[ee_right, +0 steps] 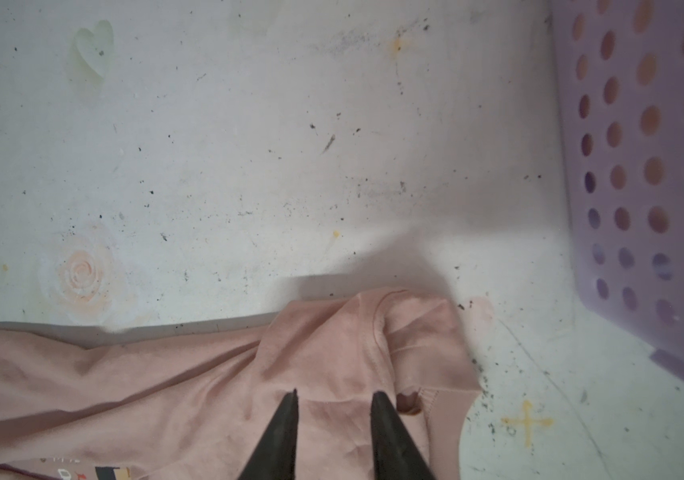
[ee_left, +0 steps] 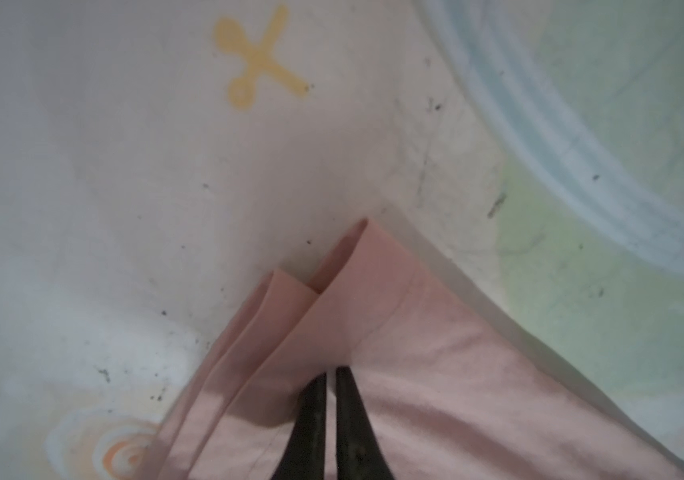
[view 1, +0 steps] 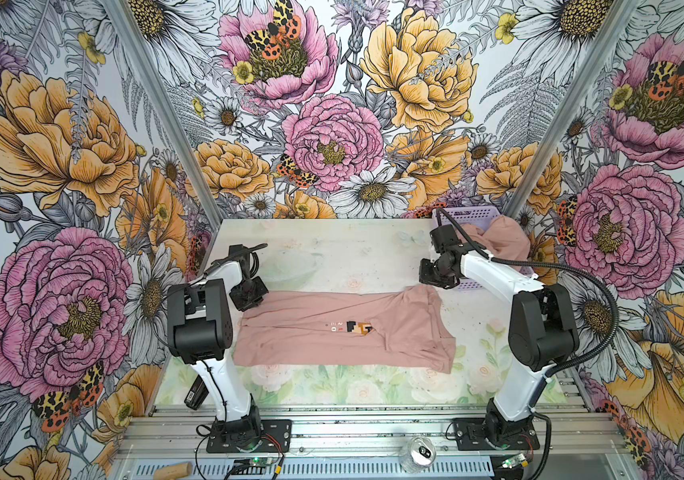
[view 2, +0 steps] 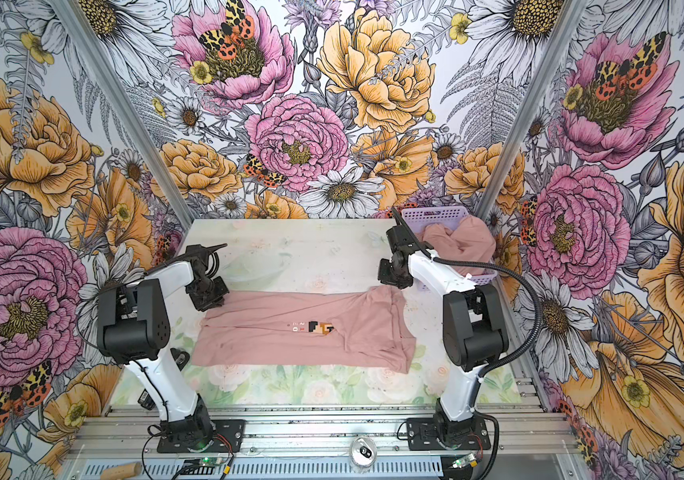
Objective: Fold and stack the mixed laundry pile
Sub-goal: 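Pinch the shirt's far corner with the right gripper while left holds its corner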
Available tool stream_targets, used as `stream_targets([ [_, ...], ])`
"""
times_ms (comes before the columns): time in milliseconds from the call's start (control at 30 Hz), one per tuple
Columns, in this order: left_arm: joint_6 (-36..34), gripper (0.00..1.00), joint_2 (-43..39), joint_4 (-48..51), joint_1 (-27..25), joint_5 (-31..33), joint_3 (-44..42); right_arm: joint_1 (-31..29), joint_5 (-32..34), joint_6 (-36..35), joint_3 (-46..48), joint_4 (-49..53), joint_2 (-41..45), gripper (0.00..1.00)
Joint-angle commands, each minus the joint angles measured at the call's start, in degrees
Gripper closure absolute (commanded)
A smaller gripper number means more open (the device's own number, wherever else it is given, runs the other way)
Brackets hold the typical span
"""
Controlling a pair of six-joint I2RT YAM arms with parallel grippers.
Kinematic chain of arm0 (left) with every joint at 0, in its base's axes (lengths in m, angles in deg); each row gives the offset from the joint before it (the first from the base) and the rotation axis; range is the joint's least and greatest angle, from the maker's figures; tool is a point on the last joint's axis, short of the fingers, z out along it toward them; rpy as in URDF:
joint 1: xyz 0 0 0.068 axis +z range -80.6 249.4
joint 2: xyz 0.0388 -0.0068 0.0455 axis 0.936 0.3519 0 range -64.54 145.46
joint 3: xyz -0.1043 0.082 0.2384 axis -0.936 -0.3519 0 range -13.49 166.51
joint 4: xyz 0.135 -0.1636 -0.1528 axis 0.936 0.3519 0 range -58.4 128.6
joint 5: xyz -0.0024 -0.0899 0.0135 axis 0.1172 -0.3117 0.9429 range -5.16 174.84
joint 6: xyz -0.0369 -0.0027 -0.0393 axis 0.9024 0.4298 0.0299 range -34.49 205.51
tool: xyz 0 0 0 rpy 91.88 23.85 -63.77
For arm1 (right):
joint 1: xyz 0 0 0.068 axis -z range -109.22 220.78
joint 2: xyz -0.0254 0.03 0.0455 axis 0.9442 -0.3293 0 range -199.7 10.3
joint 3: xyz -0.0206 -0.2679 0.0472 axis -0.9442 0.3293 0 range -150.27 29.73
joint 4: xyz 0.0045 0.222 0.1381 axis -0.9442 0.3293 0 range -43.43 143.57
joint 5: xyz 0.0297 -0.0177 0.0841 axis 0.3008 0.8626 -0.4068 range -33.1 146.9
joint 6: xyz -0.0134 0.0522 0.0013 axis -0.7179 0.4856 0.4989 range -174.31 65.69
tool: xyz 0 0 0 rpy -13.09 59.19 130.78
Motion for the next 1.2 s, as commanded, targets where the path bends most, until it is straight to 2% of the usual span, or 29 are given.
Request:
stream_targets([
  [0,-0.79,0.91,4.4,1.85,2.0,7.45,-0.61,0.41,-0.17,-0.72,-1.61,-0.92,-1.56,0.67],
  [500,-0.57,0.91,4.69,2.29,2.86,8.48,0.01,0.69,-1.87,1.09,-8.69,-1.01,-10.9,0.63],
  [667,-0.83,0.91,4.63,2.33,3.04,8.45,-0.05,0.94,-1.5,1.57,-8.17,-1.01,-11.48,0.71],
  [967,-1.12,0.91,4.65,2.31,3.4,8.45,-0.08,1.99,-0.01,1.27,-7.9,-1.07,-11.49,1.0],
  [1167,-1.27,0.91,4.69,2.29,3.54,8.6,0.03,3.45,1.44,1.02,-8.47,-1.27,-11.79,1.0],
])
